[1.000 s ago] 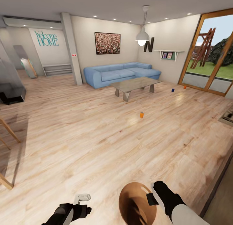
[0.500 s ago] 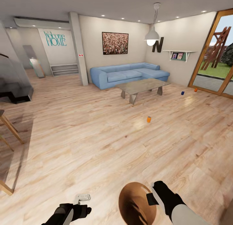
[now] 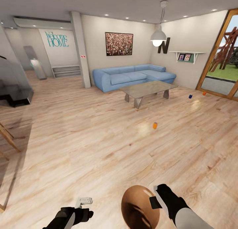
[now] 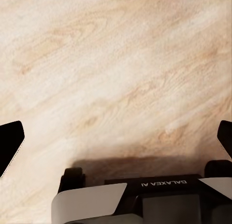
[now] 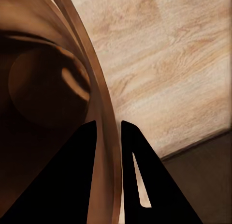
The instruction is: Put the three can of soda from the living room inside the tash can in the kitchen.
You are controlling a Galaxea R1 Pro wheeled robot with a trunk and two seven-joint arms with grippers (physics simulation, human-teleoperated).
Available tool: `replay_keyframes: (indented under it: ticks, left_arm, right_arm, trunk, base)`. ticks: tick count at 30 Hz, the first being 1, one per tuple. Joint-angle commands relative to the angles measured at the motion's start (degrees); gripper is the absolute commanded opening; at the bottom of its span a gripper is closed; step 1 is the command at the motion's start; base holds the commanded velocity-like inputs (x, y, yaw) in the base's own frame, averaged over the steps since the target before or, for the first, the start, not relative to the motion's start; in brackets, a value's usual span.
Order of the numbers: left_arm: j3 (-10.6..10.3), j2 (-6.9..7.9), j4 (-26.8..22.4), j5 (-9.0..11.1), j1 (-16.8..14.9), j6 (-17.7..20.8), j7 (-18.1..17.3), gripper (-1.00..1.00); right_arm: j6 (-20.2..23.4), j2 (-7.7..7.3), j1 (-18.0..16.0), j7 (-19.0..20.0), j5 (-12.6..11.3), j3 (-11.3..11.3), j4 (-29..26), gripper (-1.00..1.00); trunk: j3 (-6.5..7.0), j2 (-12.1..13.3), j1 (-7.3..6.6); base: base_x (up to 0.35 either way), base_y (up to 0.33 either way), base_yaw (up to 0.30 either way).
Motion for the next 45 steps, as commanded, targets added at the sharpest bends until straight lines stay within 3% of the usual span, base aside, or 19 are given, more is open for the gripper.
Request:
replay_keyframes:
  ticks: [1, 18, 34, 45]
  left_arm:
    - [0.00, 0.00, 0.00, 0.00, 0.00, 0.00, 0.01, 1.00]
    - [-0.05, -0.03, 0.00, 0.00, 0.00, 0.00, -0.01, 1.00]
    - [0.02, -0.04, 0.00, 0.00, 0.00, 0.00, -0.04, 1.00]
    - [0.01, -0.06, 0.00, 0.00, 0.00, 0.00, -0.05, 1.00]
  right_arm:
    - [-0.05, 0.01, -0.02, 0.39, -0.62, -0.05, -0.02, -1.00]
    - [-0.07, 0.01, -0.02, 1.63, -0.62, -0.11, -0.04, -1.00]
    - [-0.07, 0.01, -0.02, 1.64, -0.62, -0.11, -0.04, -1.00]
    - [-0.07, 0.01, -0.02, 1.64, -0.62, -0.11, -0.04, -1.00]
  trunk:
    - [0.00, 0.00, 0.00]
    - [0.00, 0.00, 0.00]
    - [0.00, 0.00, 0.00]
    - [0.00, 0.00, 0.00]
  base:
    - [0.344, 0.000, -0.052]
    - [0.344, 0.001, -0.209]
    - [0.342, 0.093, -0.032]
    - [0.334, 0.142, -0.177]
